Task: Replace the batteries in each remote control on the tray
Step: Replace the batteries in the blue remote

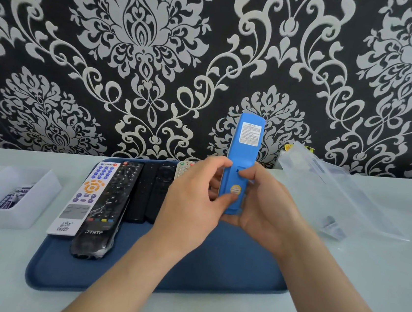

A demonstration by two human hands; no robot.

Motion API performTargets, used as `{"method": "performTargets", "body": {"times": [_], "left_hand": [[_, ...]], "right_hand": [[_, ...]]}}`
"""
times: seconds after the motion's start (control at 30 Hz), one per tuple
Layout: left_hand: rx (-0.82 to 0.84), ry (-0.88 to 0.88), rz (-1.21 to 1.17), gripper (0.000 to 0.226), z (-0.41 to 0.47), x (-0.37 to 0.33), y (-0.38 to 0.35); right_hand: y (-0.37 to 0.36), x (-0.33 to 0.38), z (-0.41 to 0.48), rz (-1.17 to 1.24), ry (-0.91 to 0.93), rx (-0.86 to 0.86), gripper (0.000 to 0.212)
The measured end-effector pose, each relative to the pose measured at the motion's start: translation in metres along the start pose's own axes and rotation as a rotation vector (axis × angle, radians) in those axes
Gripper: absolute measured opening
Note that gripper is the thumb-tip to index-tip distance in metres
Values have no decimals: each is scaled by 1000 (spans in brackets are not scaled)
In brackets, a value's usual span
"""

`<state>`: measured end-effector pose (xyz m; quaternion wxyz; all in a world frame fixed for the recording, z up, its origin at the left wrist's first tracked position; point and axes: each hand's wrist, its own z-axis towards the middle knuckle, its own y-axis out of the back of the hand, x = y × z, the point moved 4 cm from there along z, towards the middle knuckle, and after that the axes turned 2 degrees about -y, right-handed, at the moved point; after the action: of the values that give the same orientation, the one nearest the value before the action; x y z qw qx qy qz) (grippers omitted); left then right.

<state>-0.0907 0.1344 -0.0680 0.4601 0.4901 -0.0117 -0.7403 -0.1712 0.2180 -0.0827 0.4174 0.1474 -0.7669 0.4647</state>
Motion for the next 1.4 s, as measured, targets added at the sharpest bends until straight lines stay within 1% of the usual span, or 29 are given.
{"method": "performTargets", "body": {"times": [0.2,0.33,0.4,0.47,0.53,0.63,0.67,0.7,0.73,0.77,0.8,0.83,0.87,0.9,0.93,1.0,1.03,1.07,1.1,1.13,1.17,1.2,1.3,1.33,1.4], "left_hand": [[4,-84,82,48,-2,-4,-2],[-2,-282,326,49,-5,-14,-3],[-6,-317,386,51,-6,-17,-4],[13,-319,399,53,-7,-17,-7],[4,-341,419,50,-7,-14,-8],[-98,-398,426,37,-6,-11,-6],[-127,-390,373,32,-5,-13,-5],[-132,-331,242,26,-4,-14,-3],[-105,-203,33,20,-1,-14,-1],[-53,-29,-218,18,2,-14,0],[4,137,-418,20,3,-12,0],[78,254,-517,21,5,-9,1],[180,314,-505,21,5,-6,3],[294,337,-424,21,5,-1,4],[411,327,-294,21,3,4,3],[598,255,-10,21,-3,7,-2],[666,221,92,18,-8,7,-7],[721,188,167,16,-12,6,-13],[743,155,223,14,-15,4,-17],[723,120,259,14,-15,3,-19],[665,89,269,14,-14,1,-18],[575,59,251,12,-11,-1,-15],[192,-70,126,12,0,-10,3],[101,-115,102,12,2,-15,7],[21,-196,117,11,3,-23,9]], "right_hand": [[-1,1,1,9,13,-4,36],[0,0,0,-35,-12,5,42],[-1,0,-1,-28,-23,21,48],[-1,2,-3,-1,-20,11,49],[0,4,-5,13,-13,4,47],[1,7,-5,54,-31,50,44],[2,8,-5,65,-36,47,40],[3,9,-4,74,-35,26,32],[6,11,-3,81,-21,-16,24],[8,13,-2,81,0,-69,19],[13,15,-1,63,25,-133,16],[18,18,0,20,54,-201,15],[24,21,0,-40,87,-272,14],[28,24,0,-99,117,-331,13],[32,26,-1,-134,139,-370,13],[35,29,-1,-118,146,-379,15],[35,29,-1,-91,139,-367,17],[34,29,-2,-67,132,-357,19],[33,28,-2,-46,125,-351,21],[32,28,-2,-30,120,-347,22],[31,26,-2,-19,114,-342,25],[31,25,-2,-16,110,-337,29],[28,22,-1,-41,94,-317,40],[26,21,-1,-57,89,-303,42],[21,18,-1,-112,81,-253,42]]}}
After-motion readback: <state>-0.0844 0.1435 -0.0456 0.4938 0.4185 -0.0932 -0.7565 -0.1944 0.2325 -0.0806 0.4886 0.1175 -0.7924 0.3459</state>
